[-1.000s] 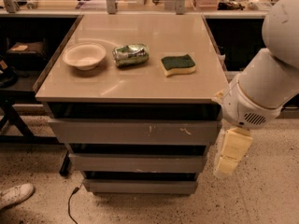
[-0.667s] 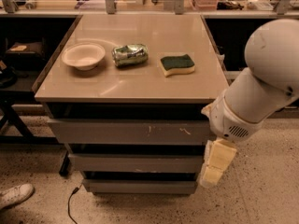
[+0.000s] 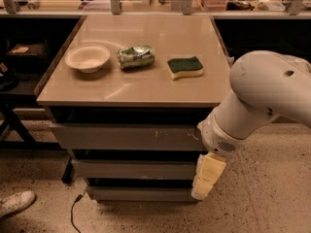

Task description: Open top drawer

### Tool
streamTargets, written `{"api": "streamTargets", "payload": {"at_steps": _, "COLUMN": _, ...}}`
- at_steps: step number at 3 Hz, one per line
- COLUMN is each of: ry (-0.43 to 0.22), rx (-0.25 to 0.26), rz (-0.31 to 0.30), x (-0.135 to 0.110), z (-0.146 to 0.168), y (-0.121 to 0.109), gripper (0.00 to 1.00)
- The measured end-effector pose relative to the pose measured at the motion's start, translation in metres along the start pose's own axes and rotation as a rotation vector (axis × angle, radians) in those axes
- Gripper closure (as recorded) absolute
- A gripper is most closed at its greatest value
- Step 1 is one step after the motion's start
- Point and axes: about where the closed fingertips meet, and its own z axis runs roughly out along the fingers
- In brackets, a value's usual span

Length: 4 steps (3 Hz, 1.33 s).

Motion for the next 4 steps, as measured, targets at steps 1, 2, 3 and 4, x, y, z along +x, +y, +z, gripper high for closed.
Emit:
{"api": "streamTargets", "payload": {"at_steps": 1, "ry": -0.035, "rx": 0.022, "rz": 0.002, "x": -0.011, "z": 0.015, "y": -0.013, "gripper": 0.0}}
{"api": "streamTargets", "payload": {"at_steps": 2, "ry": -0.056, "rx": 0.069, "rz": 0.017, "x": -0.02, "z": 0.033, "y": -0.041, "gripper": 0.0}}
{"api": "streamTargets", "payload": {"at_steps": 3, "ry": -0.034, "rx": 0.091, "rz": 0.046, "x": -0.019, "z": 0.052, "y": -0.061, "gripper": 0.0}}
{"api": "streamTargets", "payload": {"at_steps": 4, "ry": -0.033, "rx": 0.091, "rz": 0.046, "x": -0.019, "z": 0.052, "y": -0.06, "gripper": 0.0}}
